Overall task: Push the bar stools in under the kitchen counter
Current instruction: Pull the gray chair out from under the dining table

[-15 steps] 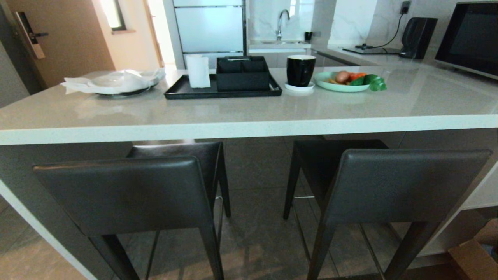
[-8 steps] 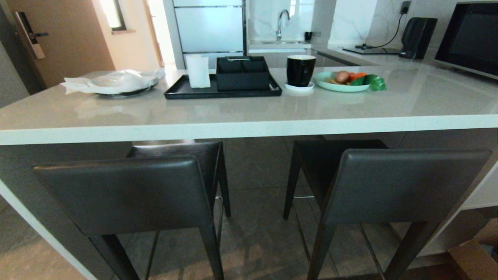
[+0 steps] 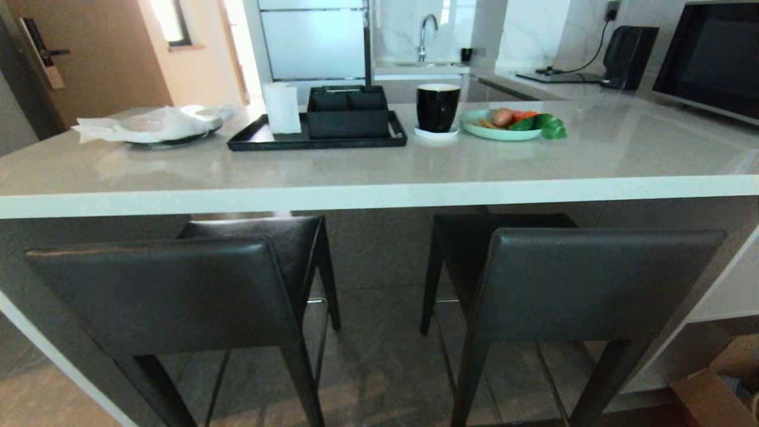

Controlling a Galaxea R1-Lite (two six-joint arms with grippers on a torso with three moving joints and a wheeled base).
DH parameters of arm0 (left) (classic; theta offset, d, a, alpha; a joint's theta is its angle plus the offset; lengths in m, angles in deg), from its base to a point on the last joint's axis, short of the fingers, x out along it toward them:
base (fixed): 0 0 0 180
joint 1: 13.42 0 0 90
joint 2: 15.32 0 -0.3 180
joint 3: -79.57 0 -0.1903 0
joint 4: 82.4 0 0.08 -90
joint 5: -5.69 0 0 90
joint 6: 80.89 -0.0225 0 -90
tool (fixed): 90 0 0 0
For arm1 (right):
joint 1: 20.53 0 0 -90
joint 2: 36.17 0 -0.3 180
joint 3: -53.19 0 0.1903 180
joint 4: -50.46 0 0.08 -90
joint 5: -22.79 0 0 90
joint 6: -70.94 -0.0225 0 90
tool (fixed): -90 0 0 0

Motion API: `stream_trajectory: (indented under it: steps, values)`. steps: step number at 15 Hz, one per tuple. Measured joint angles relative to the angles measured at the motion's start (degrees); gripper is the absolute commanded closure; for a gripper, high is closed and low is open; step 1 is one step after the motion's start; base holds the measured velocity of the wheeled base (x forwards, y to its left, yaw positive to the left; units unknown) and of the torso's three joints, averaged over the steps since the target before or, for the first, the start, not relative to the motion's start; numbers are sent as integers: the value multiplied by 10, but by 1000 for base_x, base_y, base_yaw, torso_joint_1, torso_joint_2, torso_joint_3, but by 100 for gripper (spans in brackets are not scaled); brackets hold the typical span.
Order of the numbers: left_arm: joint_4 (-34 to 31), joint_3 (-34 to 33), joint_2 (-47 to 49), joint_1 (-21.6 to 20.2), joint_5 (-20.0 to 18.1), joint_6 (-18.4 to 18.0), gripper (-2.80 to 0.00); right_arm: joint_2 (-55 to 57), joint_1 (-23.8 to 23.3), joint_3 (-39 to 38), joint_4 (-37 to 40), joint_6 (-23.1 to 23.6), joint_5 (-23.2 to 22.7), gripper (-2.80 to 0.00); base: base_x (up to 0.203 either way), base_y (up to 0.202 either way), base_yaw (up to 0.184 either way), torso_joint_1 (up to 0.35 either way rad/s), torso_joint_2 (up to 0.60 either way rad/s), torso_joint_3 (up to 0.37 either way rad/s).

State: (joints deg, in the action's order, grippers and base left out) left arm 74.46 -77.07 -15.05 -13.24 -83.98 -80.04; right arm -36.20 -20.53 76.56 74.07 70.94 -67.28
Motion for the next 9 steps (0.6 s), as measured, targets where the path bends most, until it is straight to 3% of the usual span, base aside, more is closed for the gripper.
stream_trajectory:
  steps: [9]
  values:
    - [0,0,0,0,0,0,0,0,0,0,0,0,0,0,0,-195,0,3,2,3]
